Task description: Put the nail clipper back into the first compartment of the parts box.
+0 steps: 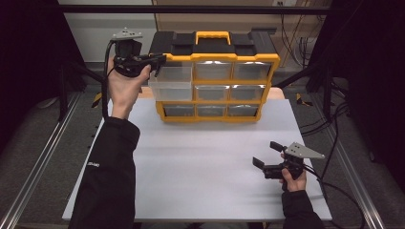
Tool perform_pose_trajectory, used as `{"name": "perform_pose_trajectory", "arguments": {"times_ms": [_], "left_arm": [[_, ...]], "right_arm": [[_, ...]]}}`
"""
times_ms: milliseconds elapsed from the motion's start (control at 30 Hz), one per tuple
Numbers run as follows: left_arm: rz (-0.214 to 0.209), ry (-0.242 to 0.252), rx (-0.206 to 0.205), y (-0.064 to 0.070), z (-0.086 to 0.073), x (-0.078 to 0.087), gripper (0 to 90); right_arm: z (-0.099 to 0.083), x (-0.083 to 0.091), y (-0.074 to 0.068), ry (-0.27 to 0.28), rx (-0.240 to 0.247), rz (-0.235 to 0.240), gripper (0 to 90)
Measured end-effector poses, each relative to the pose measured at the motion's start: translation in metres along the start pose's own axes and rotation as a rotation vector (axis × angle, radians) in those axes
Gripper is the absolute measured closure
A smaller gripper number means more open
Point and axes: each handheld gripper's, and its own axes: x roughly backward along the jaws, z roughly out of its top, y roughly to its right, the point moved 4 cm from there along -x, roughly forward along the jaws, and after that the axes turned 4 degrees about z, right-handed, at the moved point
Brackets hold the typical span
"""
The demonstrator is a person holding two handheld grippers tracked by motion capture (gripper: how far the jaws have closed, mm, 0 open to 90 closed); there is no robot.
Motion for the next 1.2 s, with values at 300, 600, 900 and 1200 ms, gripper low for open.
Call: {"name": "perform_pose_trajectory", "arguments": {"times_ms": [300,600,900,1200], "left_arm": [[-0.002,-0.012,-0.008,-0.002,-0.011,-0.010,78.8],[-0.016,-0.026,-0.018,0.000,-0.024,-0.017,78.8],[-0.012,-0.061,-0.038,0.000,-0.038,-0.025,78.8],[-0.004,-0.084,-0.055,0.001,-0.040,-0.026,78.4]], "right_arm": [[0.000,0.000,0.000,0.002,-0.001,0.001,0.4],[0.000,0.000,0.000,0.000,-0.002,0.003,0.4],[-0.001,0.000,0.000,-0.001,-0.002,0.003,0.4],[-0.001,-0.001,0.000,-0.002,-0.003,0.005,0.4]]}}
